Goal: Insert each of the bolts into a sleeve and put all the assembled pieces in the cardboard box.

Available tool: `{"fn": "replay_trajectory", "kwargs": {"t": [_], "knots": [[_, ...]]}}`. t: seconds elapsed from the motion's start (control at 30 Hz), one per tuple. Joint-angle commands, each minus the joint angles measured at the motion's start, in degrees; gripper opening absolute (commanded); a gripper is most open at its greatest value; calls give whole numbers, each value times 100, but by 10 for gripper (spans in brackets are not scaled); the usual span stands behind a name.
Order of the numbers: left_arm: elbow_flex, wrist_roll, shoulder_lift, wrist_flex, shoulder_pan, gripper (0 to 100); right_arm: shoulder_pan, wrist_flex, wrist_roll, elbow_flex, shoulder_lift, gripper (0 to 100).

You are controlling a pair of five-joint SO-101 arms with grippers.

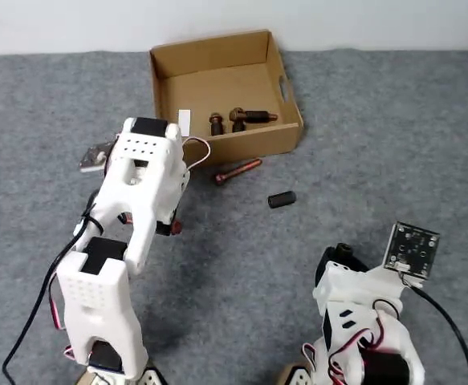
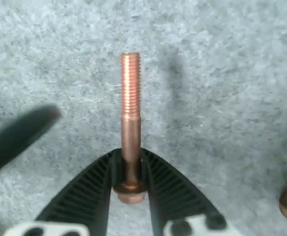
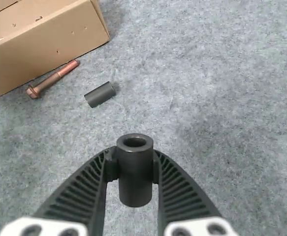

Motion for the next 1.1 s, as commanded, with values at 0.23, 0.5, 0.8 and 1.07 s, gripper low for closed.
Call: {"fn": "replay_trajectory", "kwargs": {"t": [0.23,0.5,0.8,1.07], "knots": [[-119,-1415,-976,149,-18,9,57,-127,62,-26,-31,8],[-84,-2251,-1451,149,-18,62,57,-127,62,-26,-31,8],[-40,-1969,-1336,149,-9,155,57,-127,62,-26,-31,8],[57,-4132,-1336,158,-26,156,57,-127,62,-26,-31,8]]}}
